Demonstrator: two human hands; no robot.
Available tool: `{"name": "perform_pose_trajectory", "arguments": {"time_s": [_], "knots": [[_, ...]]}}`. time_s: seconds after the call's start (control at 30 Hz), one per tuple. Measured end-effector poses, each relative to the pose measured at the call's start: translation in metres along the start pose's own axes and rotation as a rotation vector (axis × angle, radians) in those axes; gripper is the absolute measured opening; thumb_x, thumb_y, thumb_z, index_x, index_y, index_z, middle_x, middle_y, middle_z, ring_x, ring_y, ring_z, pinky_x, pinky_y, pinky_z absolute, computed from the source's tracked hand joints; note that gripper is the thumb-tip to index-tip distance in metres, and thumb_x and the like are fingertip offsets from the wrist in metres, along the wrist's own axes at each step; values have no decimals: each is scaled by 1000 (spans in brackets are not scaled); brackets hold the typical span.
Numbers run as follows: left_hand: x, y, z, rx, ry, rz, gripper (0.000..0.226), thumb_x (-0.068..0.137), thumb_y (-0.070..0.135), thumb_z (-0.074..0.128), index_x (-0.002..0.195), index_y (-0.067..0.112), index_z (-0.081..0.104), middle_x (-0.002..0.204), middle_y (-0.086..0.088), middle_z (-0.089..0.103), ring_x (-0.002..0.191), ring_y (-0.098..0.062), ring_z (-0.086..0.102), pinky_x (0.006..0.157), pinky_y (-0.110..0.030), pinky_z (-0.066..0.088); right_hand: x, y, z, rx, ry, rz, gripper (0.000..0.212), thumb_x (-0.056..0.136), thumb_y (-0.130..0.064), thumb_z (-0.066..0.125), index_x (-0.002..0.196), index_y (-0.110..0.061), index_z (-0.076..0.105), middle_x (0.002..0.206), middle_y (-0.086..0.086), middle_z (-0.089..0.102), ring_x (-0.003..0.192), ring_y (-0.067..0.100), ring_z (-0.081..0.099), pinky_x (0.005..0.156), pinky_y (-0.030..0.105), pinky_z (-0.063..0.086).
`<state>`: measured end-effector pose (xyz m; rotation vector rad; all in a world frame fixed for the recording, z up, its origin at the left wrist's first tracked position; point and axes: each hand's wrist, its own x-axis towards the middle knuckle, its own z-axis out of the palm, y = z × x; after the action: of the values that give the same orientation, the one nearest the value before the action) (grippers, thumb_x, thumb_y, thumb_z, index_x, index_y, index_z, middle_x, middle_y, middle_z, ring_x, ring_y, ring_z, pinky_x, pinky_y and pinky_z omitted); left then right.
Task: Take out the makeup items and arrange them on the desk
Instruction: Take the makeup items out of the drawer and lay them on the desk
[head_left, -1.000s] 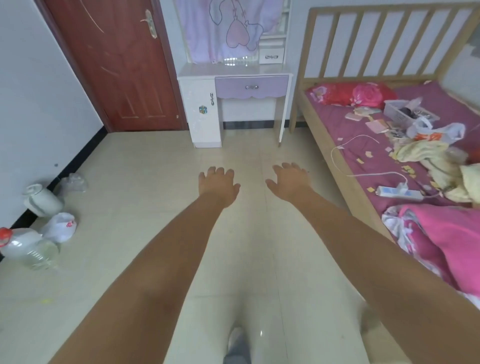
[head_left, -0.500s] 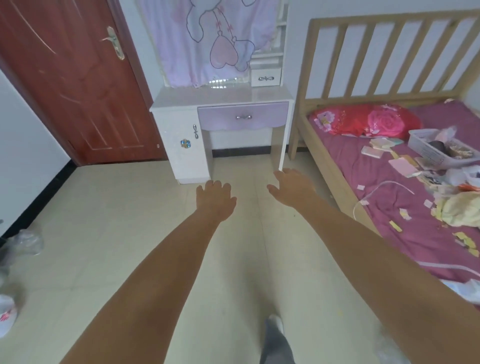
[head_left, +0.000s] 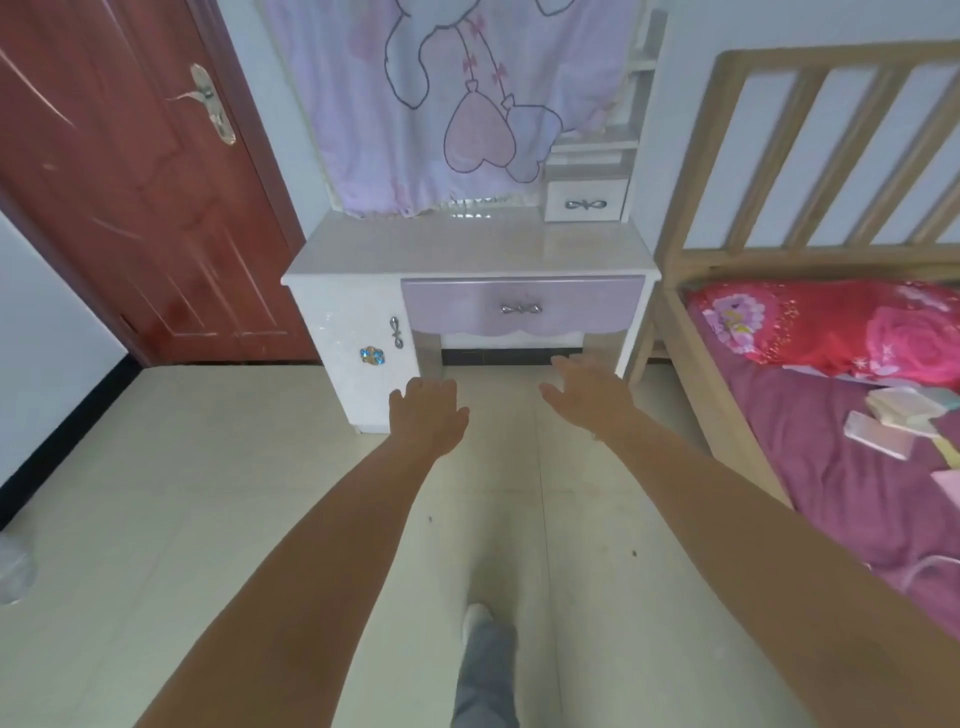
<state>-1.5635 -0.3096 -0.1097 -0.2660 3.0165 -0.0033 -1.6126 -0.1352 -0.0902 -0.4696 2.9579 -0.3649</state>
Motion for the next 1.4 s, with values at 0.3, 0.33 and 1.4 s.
{"name": "perform_pose_trajectory", "arguments": {"time_s": [0.3, 0.33, 1.4], "knots": [[244, -20, -4, -1, -60, 53, 42, 96, 33, 36, 129, 8, 41, 133, -11, 46, 126, -26, 40, 101, -37, 32, 230, 34, 19, 6, -69, 136, 43, 95, -30, 38, 129, -5, 43, 132, 14, 47, 125, 29, 40, 98, 34, 37], [261, -19, -1, 9, -64, 66, 43, 96, 34, 36, 130, 8, 40, 134, -11, 46, 127, -26, 39, 102, -37, 31, 244, 38, 23, -14, -100, 145, 43, 95, -31, 37, 130, -6, 42, 133, 14, 46, 126, 30, 39, 99, 35, 37], [541, -52, 167, -87, 409, 178, 49, 66, 11, 67, 111, 8, 49, 101, -16, 65, 96, -25, 39, 90, -38, 33, 526, 105, 214, -221, 91, -15, 44, 23, -9, 90, 60, -8, 66, 53, 4, 61, 24, 17, 44, 28, 10, 24]]}}
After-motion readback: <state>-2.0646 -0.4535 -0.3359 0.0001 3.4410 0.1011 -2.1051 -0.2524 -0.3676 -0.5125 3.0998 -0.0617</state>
